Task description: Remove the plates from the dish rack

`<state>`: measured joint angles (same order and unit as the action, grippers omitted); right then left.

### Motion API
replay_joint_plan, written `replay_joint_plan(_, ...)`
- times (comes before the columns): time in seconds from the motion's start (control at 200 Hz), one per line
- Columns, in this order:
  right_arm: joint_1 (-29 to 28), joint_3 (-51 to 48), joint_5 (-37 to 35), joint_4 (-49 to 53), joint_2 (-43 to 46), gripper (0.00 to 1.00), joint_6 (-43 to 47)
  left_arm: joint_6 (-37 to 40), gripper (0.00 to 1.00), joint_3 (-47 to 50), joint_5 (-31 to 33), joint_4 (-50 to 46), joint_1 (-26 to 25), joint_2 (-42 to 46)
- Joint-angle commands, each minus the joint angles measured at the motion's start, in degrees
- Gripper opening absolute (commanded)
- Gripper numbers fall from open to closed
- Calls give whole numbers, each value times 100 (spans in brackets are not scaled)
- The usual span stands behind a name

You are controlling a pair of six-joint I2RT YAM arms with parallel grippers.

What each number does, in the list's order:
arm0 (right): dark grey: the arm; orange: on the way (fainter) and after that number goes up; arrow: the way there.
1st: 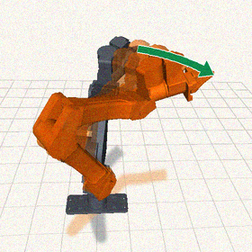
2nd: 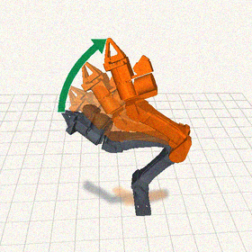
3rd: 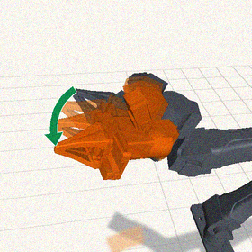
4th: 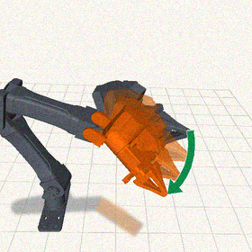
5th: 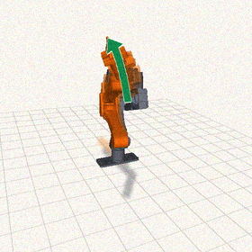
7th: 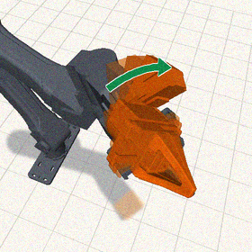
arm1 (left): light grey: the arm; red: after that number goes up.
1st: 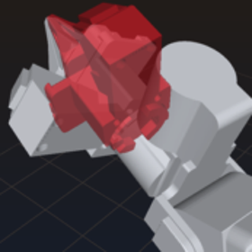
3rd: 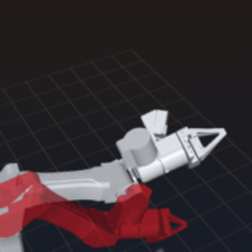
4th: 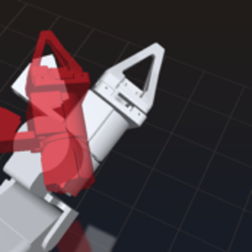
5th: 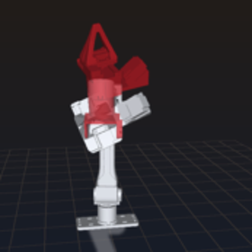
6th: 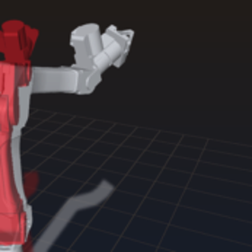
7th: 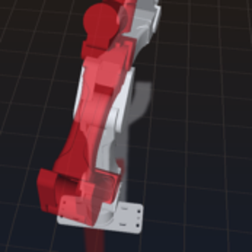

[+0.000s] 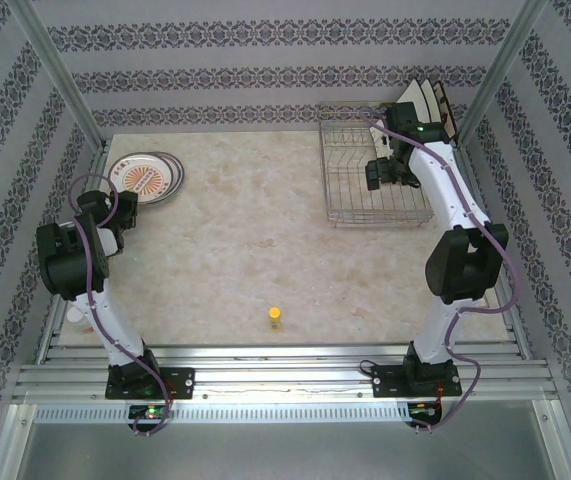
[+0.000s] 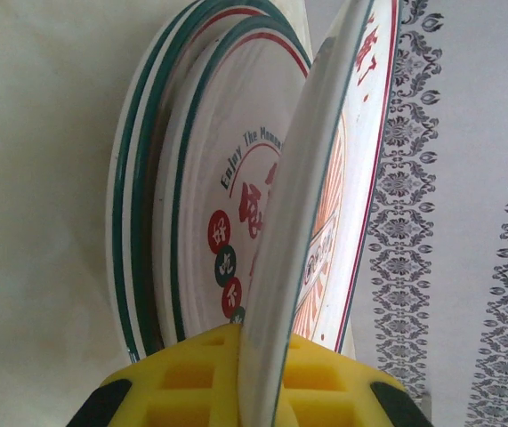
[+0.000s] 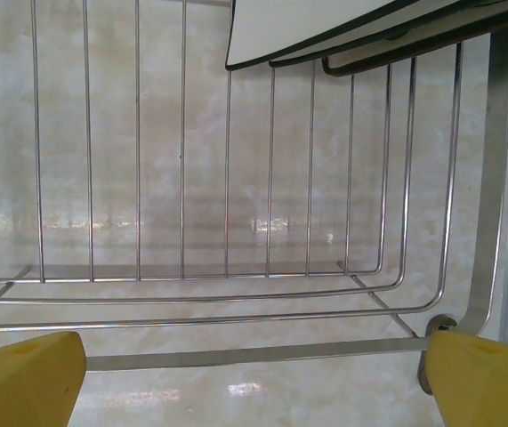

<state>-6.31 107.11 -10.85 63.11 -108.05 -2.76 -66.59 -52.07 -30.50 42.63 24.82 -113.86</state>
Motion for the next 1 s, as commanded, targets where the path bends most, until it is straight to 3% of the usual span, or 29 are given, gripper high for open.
replay_joint_plan(0.0, -71, 163, -145, 159, -60, 98, 46, 12, 1, -83, 99, 324, -12, 23)
replay_joint_plan(0.25, -107, 180, -154, 158, -59, 98, 48, 198, 16, -442, 31, -222, -115, -94)
replay_joint_plan(0.62, -77, 152, -25, 119, 10, 98, 56, 872, 47, -672, 70, -1425, -223, 191)
replay_joint_plan(0.999, -59, 73, 21, 52, 103, 98, 57, 2465, 66, -1142, 872, -3441, -496, 782)
